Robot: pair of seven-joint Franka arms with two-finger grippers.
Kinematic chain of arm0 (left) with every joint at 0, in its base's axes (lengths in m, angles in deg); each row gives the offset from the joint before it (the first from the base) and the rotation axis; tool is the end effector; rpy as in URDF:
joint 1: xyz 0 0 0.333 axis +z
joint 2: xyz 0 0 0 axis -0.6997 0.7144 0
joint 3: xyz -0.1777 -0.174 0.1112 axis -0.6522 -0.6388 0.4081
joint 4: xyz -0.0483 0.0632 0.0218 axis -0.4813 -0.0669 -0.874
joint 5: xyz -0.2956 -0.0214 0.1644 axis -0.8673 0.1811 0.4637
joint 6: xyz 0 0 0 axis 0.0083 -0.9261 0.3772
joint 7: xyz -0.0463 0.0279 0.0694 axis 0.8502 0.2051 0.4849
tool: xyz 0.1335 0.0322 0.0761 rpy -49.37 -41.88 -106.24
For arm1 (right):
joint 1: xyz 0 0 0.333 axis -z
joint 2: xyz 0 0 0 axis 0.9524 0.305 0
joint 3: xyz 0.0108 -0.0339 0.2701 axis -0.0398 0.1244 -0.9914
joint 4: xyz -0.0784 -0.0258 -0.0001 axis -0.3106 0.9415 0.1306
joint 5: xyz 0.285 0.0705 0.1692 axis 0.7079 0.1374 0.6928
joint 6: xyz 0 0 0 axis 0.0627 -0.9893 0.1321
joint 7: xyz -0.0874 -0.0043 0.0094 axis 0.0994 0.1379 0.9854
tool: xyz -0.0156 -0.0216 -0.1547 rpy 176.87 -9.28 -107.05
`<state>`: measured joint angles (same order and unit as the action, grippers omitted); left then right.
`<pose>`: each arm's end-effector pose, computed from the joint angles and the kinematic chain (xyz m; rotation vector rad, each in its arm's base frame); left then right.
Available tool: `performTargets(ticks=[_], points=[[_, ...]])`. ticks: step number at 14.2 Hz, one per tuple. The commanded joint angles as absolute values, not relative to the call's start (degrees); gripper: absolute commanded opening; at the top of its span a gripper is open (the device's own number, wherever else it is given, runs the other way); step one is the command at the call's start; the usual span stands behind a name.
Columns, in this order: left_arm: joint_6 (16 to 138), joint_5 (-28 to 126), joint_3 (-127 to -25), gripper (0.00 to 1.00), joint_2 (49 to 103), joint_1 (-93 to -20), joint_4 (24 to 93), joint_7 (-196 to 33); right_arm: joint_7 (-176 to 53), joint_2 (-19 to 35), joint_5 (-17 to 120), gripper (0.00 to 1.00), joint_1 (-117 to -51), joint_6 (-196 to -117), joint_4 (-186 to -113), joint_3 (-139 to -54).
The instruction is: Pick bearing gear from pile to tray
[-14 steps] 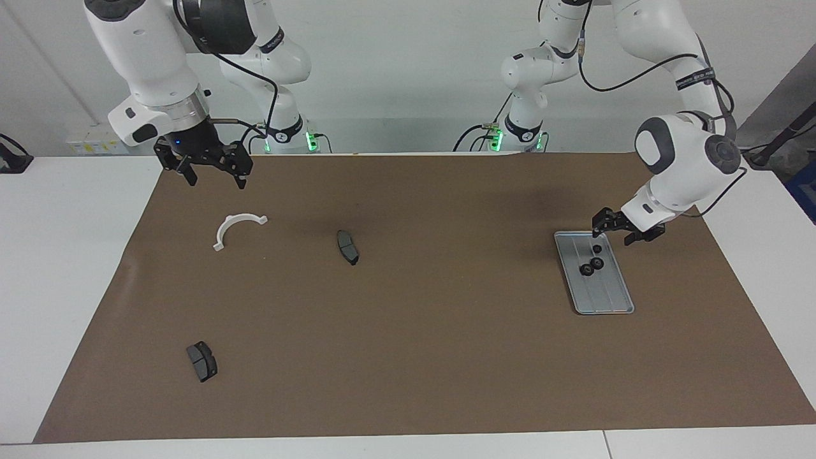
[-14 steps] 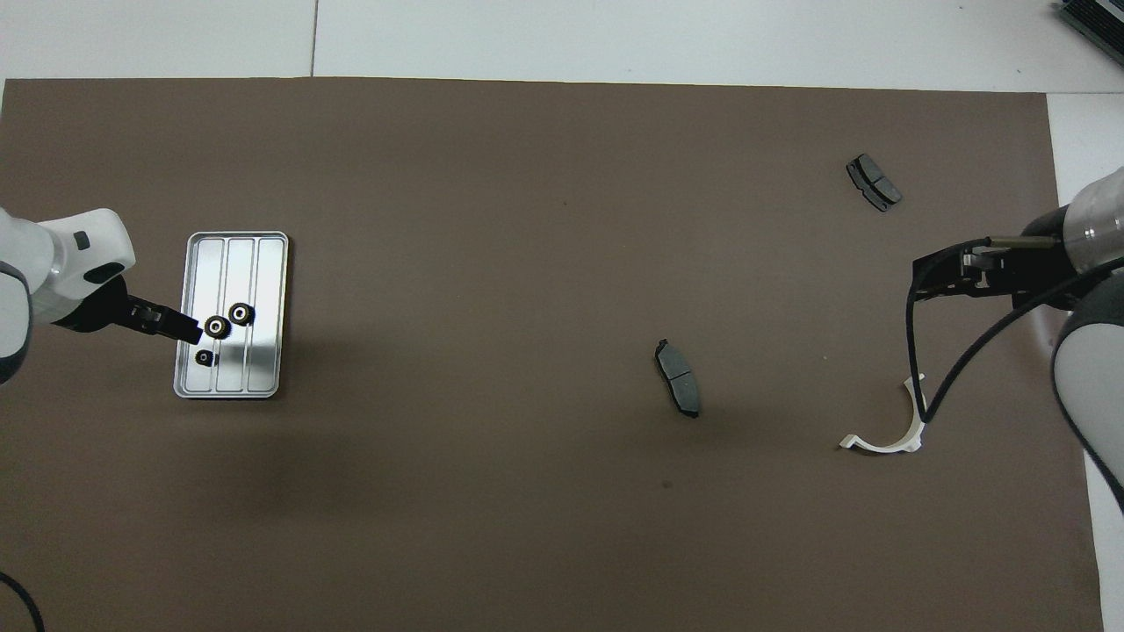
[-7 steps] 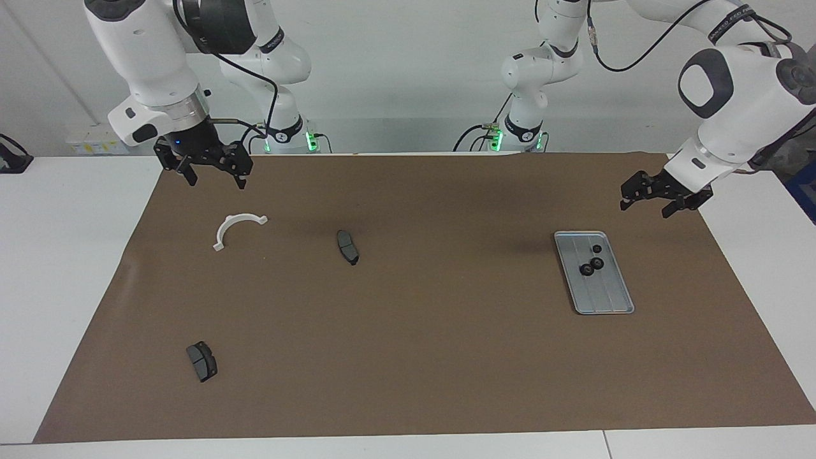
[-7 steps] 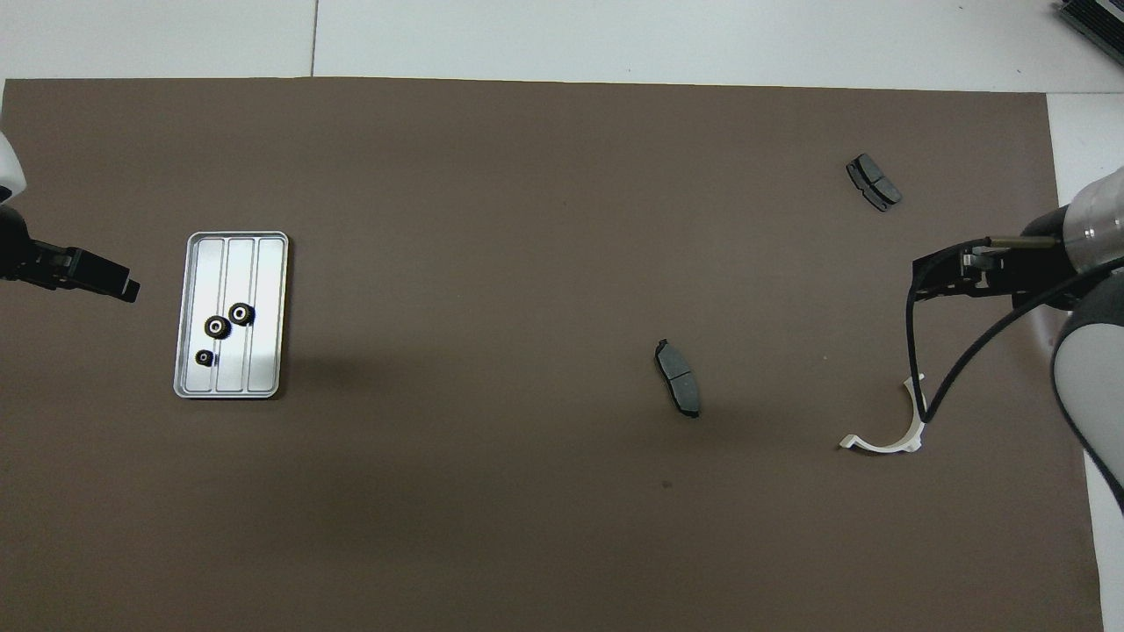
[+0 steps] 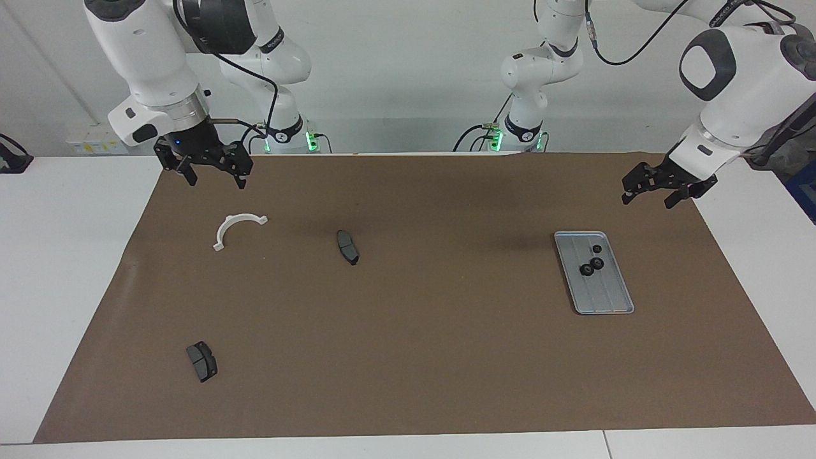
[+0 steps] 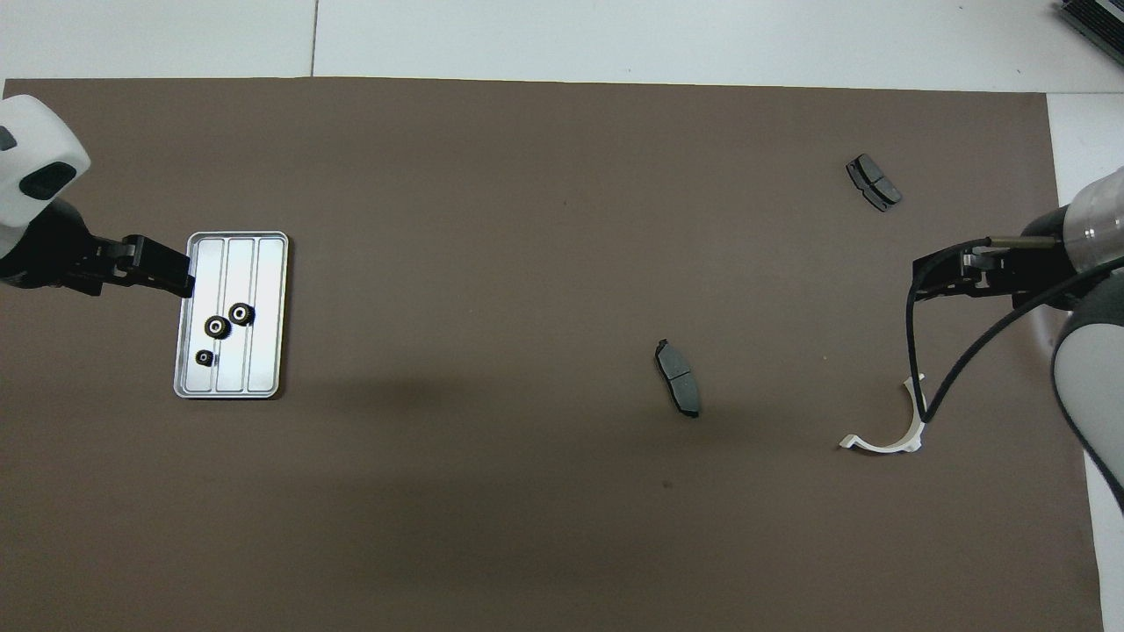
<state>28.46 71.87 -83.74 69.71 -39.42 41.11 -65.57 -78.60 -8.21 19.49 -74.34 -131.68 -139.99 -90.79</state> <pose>0.5059 -0.0536 0.4885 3.0854 -0.1530 -0.1396 0.4960 0.0253 0.5095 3.1089 -0.1536 -0.0314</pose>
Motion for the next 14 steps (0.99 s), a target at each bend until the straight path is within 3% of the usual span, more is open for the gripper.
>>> performTargets(ticks=[1,14], points=[[27.06,72.30,-83.22,1.00,68.73,-41.67,41.32,-68.86,-76.78,-8.56,19.58,1.00,-74.35,-131.04,-139.86,-90.47],[26.28,70.54,-82.34,1.00,68.38,-40.45,38.94,-69.05,-76.78,-8.56,19.58,1.00,-74.35,-131.04,-139.86,-90.47]])
